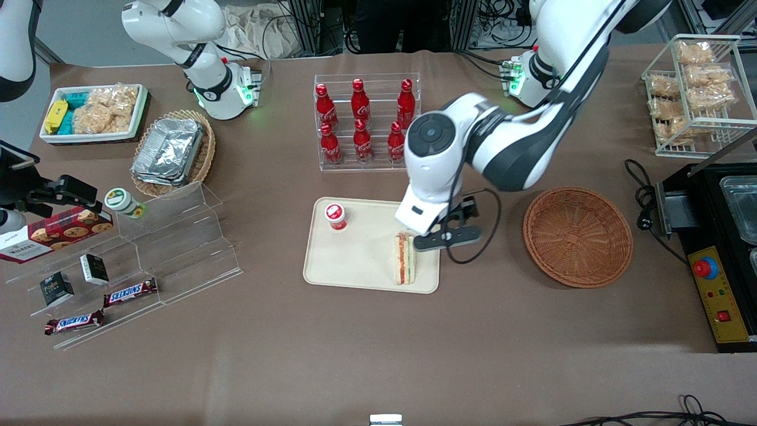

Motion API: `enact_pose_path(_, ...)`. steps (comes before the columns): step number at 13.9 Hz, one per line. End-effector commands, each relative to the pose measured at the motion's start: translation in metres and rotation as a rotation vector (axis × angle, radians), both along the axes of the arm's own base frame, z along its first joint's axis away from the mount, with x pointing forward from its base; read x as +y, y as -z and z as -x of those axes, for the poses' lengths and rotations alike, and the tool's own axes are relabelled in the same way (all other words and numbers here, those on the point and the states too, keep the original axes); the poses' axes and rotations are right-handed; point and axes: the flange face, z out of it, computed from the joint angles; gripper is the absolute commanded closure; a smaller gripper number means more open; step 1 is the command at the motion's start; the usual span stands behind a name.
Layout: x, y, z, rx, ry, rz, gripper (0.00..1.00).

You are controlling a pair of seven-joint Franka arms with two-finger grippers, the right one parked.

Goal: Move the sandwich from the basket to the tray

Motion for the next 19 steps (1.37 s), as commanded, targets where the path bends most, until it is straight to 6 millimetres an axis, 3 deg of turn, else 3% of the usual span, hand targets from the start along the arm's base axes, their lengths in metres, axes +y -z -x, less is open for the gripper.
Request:
enact_pose_path(1, 0.047, -0.068, -0.001, 0.037, 0.009, -0.021, 0.00)
enact_pose_path(3, 0.098, -0.106, -0.011, 0.029, -0.007, -0.029, 0.00)
enact_pose_path(7, 0.194, -0.159, -0.023, 0.051, 0.035, 0.071, 0.00)
enact_pose_path(11, 0.279, -0.187, -0.016, 0.106, 0.069, 0.103, 0.00)
enact_pose_path(13, 0.309, -0.200, -0.008, 0.114, 0.089, 0.107, 0.00)
enact_pose_path(15, 0.336, -0.206, 0.005, 0.126, 0.114, 0.113, 0.00)
enact_pose_path(17, 0.379, -0.207, 0.007, 0.143, 0.171, 0.140, 0.00)
enact_pose_path(19, 0.395, -0.209, 0.007, 0.142, 0.208, 0.138, 0.00)
